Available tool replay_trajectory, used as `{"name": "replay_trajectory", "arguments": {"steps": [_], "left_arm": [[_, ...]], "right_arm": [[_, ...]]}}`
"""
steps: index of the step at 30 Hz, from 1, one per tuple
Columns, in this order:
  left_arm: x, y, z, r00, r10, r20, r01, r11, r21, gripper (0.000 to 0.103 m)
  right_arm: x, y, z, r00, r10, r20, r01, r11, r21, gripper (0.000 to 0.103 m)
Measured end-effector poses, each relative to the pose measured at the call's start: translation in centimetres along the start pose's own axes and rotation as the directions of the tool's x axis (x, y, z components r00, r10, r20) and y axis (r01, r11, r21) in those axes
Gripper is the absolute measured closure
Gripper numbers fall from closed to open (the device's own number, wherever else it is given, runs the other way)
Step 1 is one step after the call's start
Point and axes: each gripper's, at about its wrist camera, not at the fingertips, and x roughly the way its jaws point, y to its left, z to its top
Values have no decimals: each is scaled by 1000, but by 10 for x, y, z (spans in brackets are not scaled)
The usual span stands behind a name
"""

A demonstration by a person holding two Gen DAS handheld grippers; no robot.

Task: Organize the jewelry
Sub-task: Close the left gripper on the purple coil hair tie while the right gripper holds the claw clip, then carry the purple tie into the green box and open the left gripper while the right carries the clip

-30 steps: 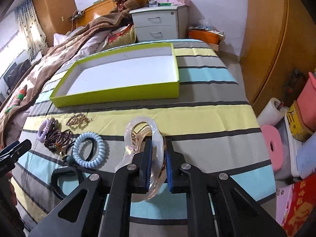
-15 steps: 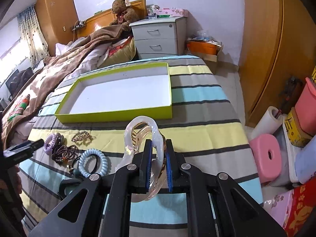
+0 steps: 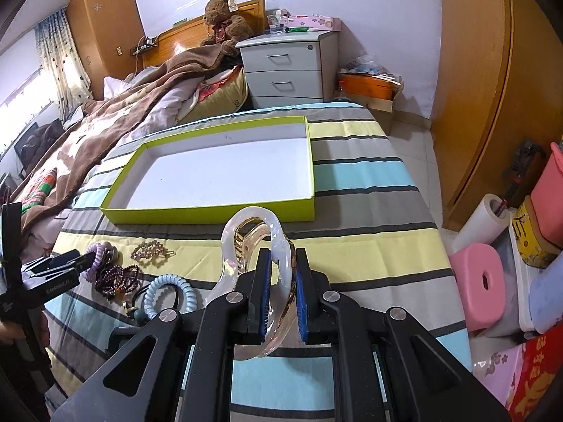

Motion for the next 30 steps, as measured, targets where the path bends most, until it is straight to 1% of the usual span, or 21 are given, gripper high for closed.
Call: {"name": "replay_trajectory", "arguments": {"steps": [2, 3, 5, 7, 10, 18, 30], "left_arm": [[-1, -4, 0, 1000, -6, 3, 6, 1000, 12, 62], [-2, -5, 1, 1000, -12, 3, 12, 1000, 17, 70], [-2, -9, 2, 1000, -8, 5, 8, 1000, 23, 74], [-3, -10, 2, 1000, 1, 12, -1, 999, 34, 85], [-3, -8, 4, 1000, 0, 12, 0, 999, 33, 91], [-12, -4, 5, 999, -7, 36, 6, 1000, 13, 93], [-44, -4, 12, 995, -33, 94, 32, 999, 6, 93]], "right_arm": [[-1, 0, 0, 1000, 0, 1, 0, 1000, 0, 90], [-1, 0, -1, 1000, -1, 0, 1, 1000, 0, 90], [-1, 0, 0, 1000, 1, 2, -1, 1000, 2, 90], [0, 0, 1, 1000, 3, 1, -3, 1000, 1, 90], [1, 0, 2, 1000, 5, 4, -5, 1000, 2, 90], [-2, -1, 2, 1000, 7, 9, -7, 1000, 4, 90], [-19, 2, 5, 999, 11, 43, -10, 1000, -4, 90]]}}
